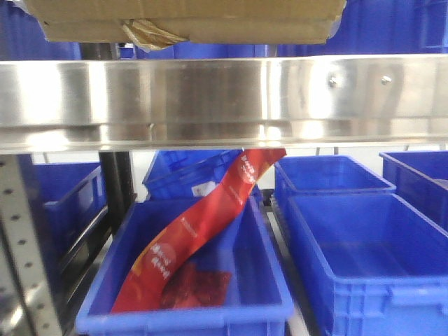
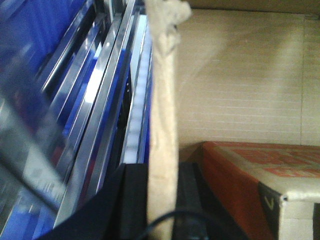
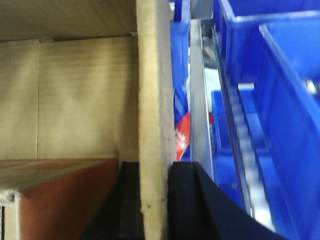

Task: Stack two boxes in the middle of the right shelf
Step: 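Push the held box stack forward onto the middle shelf level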

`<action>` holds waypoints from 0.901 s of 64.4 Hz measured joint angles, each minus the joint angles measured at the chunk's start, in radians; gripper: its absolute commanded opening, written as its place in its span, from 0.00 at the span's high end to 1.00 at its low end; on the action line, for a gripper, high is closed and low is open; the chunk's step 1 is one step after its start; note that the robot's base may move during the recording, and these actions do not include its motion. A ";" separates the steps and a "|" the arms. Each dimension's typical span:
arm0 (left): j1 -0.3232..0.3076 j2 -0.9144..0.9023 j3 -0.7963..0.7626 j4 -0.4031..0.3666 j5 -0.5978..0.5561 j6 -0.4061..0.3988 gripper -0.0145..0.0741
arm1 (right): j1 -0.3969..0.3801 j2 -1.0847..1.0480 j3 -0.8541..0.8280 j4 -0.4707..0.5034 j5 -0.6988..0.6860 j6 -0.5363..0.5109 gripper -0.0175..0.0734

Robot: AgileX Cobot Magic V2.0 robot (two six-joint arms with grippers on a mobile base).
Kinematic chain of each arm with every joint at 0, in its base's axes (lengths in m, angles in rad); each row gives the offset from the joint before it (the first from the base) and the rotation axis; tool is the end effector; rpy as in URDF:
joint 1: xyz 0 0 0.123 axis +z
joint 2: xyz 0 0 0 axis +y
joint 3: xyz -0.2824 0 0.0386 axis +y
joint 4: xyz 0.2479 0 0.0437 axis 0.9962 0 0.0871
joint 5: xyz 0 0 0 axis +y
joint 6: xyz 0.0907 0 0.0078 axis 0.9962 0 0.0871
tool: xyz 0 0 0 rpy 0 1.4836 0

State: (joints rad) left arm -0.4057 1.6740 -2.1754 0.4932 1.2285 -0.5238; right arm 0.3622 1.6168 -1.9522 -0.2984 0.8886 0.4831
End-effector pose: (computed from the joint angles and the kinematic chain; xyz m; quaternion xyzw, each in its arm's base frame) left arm 0.3203 -0.0934 0.5114 -0.0811 0.8633 0.0215 0.4977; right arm 0.3358 0.1050 0.4880 0.0317 0.8414 0.0784 0.5337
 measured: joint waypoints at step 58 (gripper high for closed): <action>0.000 0.000 0.000 0.004 0.000 0.000 0.96 | 0.000 0.002 0.000 0.000 -0.006 0.000 0.97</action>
State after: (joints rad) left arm -0.4057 1.6740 -2.1754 0.4969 1.2285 -0.5238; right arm 0.3622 1.6186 -1.9522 -0.2984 0.8831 0.4831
